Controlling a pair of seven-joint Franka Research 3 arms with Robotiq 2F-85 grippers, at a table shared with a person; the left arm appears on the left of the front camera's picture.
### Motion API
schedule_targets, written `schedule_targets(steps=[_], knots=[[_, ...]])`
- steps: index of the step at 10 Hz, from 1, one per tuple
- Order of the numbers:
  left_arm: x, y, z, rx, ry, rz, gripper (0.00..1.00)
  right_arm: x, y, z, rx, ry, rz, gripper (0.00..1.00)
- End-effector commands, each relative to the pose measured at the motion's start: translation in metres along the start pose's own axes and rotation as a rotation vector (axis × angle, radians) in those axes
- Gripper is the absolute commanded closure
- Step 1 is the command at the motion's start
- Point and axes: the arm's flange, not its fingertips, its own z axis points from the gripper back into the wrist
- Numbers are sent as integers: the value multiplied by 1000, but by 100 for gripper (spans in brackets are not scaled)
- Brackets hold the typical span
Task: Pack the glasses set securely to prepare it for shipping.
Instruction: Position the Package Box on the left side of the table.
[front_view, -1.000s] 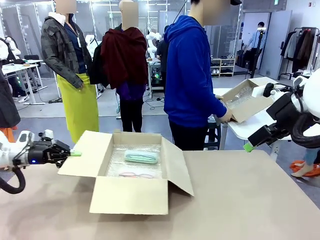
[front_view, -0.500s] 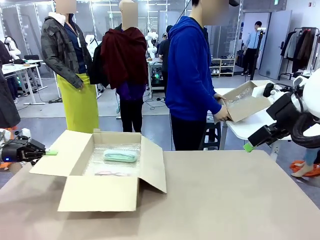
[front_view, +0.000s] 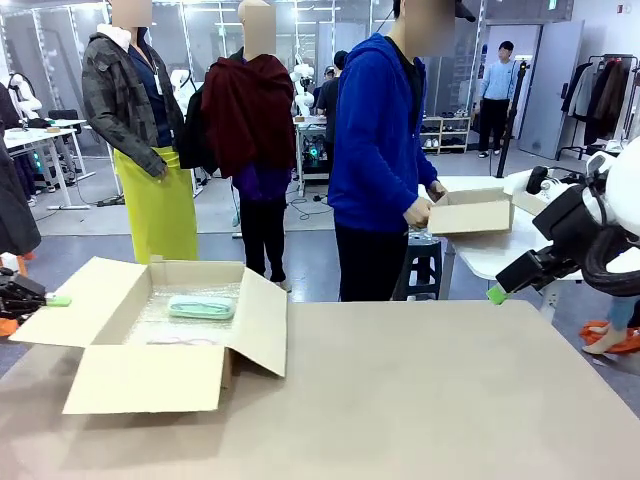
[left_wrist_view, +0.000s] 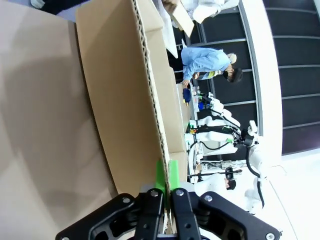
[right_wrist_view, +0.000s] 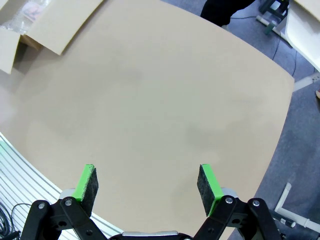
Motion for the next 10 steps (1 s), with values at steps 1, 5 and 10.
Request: schedule_targets(steps=[1,5,10], knots=[[13,6,40,-53,-2,36,98,1,0,0,-6,-8,8,0],[8,15,78,-38,16,68,98,1,0,0,-6,-8,8,0],[3,21,76,-18,-20,53,98,1,0,0,-6,-8,8,0]])
